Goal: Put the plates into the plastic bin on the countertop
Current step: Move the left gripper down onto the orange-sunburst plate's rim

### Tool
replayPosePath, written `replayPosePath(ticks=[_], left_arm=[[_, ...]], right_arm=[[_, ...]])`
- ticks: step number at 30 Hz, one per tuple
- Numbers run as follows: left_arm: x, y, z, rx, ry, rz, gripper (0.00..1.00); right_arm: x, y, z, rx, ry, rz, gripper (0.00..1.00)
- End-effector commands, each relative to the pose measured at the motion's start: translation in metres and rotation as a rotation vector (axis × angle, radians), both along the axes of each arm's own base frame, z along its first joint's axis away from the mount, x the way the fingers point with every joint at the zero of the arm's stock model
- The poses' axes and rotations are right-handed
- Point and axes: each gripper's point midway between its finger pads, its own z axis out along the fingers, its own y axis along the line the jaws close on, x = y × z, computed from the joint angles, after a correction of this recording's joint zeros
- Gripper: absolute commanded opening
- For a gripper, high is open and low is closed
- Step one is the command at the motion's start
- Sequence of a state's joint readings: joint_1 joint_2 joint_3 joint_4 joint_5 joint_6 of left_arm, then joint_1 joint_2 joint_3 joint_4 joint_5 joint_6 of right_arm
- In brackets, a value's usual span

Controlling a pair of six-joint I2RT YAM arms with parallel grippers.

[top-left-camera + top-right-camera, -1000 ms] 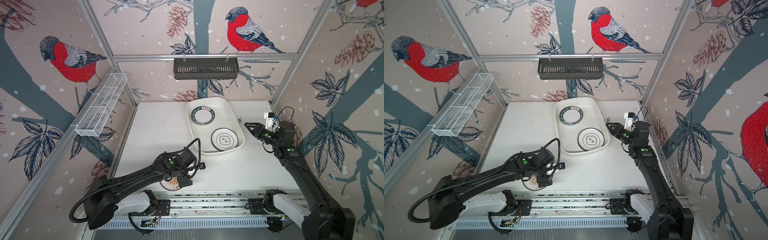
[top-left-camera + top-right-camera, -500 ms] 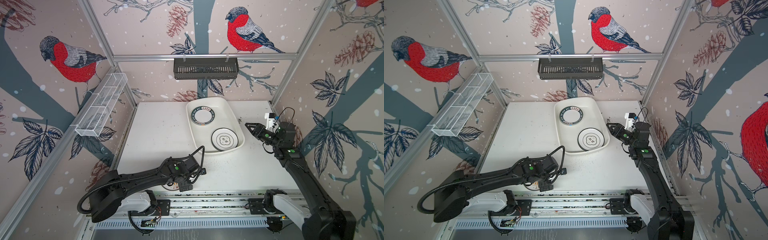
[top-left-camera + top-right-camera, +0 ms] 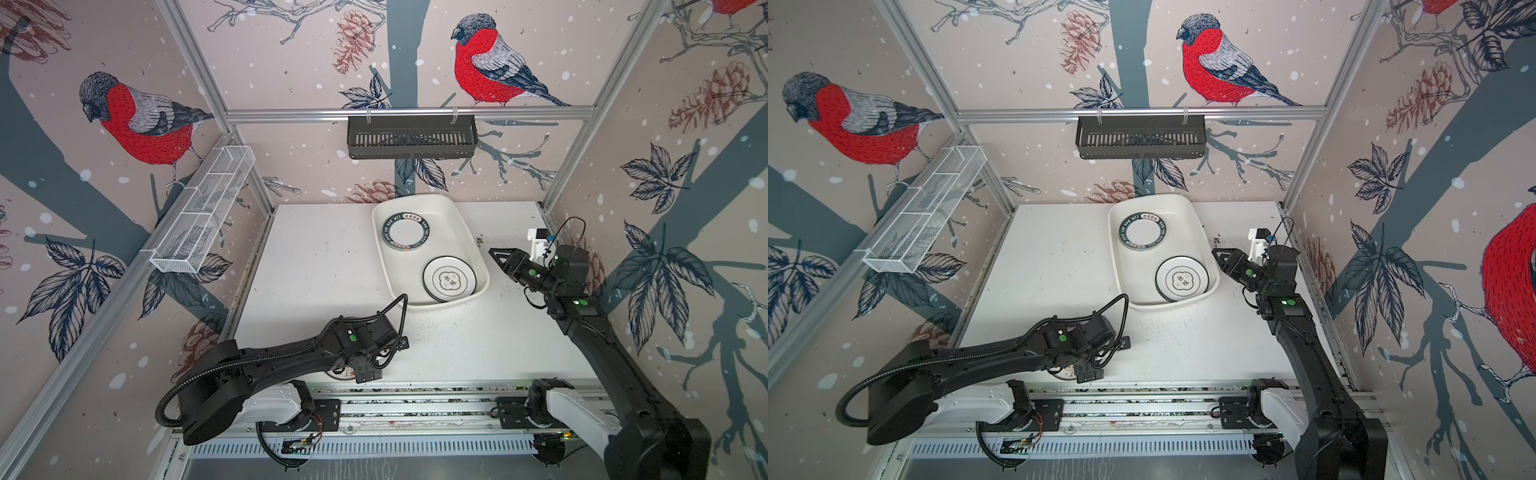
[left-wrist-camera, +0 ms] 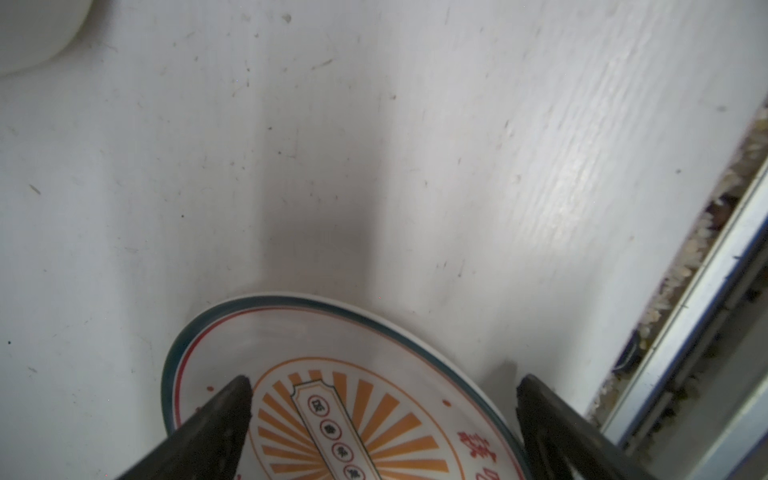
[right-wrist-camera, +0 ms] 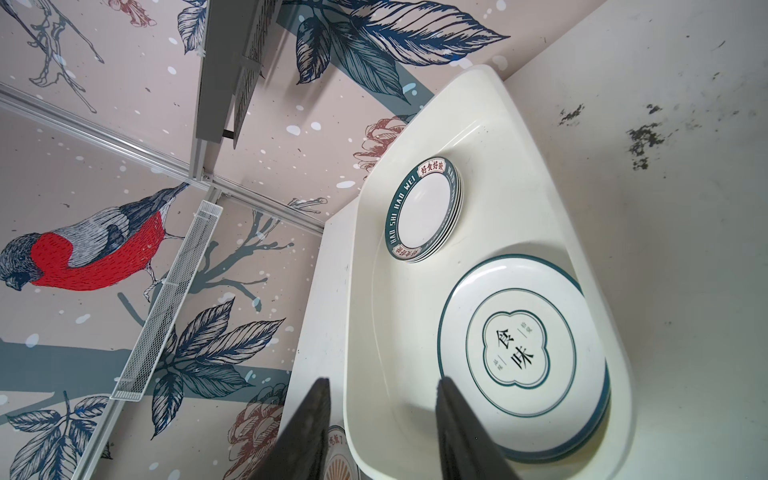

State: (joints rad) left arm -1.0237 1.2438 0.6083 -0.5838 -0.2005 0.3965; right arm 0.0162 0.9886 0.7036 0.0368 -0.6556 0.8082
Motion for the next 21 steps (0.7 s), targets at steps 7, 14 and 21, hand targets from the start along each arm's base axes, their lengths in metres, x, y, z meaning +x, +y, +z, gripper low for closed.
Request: replayPosePath(ticks=[7,14,21], left_arm=[[0.012,0.006,0.001,0.012,-0.085,0.008,0.98],[0.021,0.016,-0.003,0.034,-0.138,0.016,0.98],[0.034,0.024,-0.003,0.022,-0.141,0.047,0.98]], right_arm=[[-0.001,0.0,0.007,-0.003,-0.034,0.002,0.44],[-0.001,0.0,0.005,-0.001,-0.031,0.002,0.44],[-0.004,0.0,0.005,-0.001,-0.033,0.004,0.44]])
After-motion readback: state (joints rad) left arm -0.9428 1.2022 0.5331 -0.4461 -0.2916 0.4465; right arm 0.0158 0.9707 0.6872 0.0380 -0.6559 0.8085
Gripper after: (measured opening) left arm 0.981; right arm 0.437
